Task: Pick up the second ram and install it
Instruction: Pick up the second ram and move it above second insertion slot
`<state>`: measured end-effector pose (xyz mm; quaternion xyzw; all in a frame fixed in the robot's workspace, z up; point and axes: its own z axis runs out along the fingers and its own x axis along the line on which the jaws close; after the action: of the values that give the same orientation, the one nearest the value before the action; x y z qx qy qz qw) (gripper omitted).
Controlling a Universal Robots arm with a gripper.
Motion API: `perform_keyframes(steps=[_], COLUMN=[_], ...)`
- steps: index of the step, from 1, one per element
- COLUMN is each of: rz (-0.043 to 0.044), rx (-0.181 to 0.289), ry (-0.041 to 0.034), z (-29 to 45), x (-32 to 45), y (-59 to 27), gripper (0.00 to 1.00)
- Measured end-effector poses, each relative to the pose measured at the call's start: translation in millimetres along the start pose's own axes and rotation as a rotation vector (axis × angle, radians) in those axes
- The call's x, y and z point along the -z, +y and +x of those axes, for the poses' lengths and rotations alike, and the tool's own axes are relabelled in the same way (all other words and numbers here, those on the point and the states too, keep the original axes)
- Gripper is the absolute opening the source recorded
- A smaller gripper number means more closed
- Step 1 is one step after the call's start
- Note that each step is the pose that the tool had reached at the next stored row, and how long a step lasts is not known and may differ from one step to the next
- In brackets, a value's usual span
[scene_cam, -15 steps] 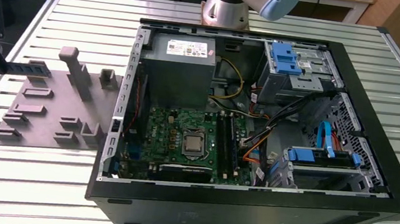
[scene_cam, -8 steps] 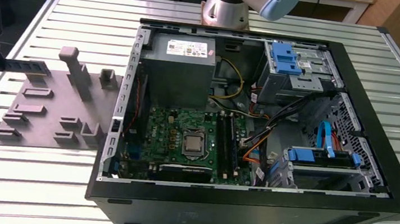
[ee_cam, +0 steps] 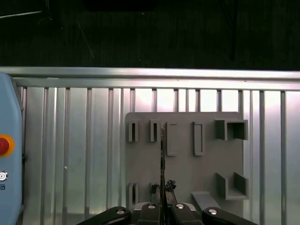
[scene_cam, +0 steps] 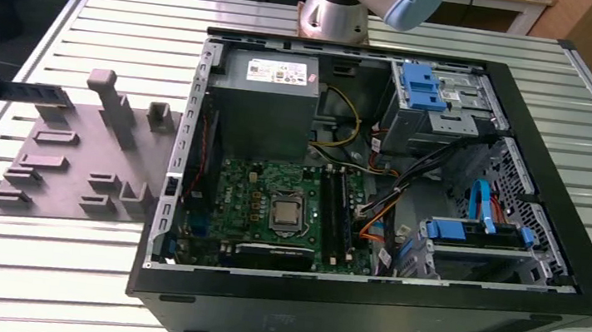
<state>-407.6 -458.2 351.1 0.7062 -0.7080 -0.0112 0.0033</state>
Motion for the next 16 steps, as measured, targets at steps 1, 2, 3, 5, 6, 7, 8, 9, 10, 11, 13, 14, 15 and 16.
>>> perform_keyframes(steps=[1,2,3,5,6,7,8,9,10,11,13,14,15,16], rz=[0.0,-0.0001,0.0,0.0,-0.0001,-0.0001,0.0001,0.0001,0.0001,0.0001,-0.0001,-0.0002,-0.0002,-0.0001], rx=[0.0,0.0,0.0,0.0,0.0,0.0,0.0,0.0,0.0,0.0,0.0,0.0,0.0,0.0], ry=[0.0001,0.0001,0.0,0.0,0.0001,0.0,-0.0001,-0.0001,-0.0001,-0.0001,0.0001,0.0001,0.0001,0.0001], z=[0.0,0.0,0.0,0.0,-0.1,0.0,0.0,-0.1,-0.1,-0.1,-0.1,-0.1,-0.1,0.0], x=[0.9,1.8,2.4,3.8,4.5,5.0,5.4,5.6,5.7,5.8,5.9,6.0,6.0,5.9], y=[0.0,0.0,0.1,0.1,0.1,0.1,0.1,0.1,0.1,0.1,-0.1,-0.4,-0.8,-1.4], gripper=[0.14,0.14,0.14,0.14,0.14,0.14,0.14,0.14,0.14,0.14,0.14,0.14,0.14,0.14])
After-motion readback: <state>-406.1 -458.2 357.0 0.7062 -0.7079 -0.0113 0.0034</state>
